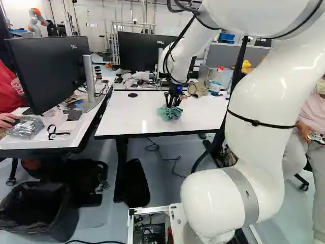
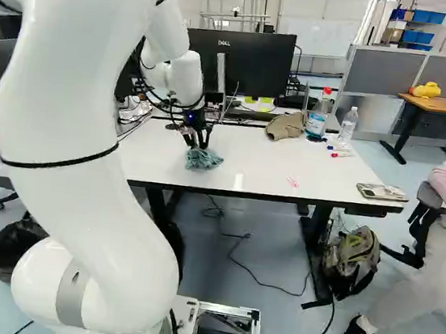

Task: Clean the table with the green towel

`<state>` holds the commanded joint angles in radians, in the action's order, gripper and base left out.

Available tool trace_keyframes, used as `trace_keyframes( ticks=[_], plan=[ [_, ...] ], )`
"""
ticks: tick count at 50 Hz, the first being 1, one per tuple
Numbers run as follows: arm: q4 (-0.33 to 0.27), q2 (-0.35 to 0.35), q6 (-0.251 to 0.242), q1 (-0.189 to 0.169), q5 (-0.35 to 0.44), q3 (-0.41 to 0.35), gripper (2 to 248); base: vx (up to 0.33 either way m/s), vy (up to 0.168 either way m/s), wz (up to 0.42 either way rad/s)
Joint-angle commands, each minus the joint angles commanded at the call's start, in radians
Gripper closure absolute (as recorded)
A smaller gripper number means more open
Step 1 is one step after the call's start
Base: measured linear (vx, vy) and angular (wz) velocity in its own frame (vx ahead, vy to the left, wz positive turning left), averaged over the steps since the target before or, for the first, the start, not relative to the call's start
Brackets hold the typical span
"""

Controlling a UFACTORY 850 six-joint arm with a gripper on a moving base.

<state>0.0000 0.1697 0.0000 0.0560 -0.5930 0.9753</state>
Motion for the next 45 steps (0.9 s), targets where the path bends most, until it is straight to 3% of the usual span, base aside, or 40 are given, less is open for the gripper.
trace_keyframes(
  ticks=[29, 45],
  plan=[
    [0.0, -0.133, 0.0, 0.042, 0.0, -0.149, 212, 0.0, 0.0, 0.0],
    [0.0, -0.209, 0.0, 0.018, 0.0, -0.227, 212, 0.0, 0.0, 0.0]
  ],
)
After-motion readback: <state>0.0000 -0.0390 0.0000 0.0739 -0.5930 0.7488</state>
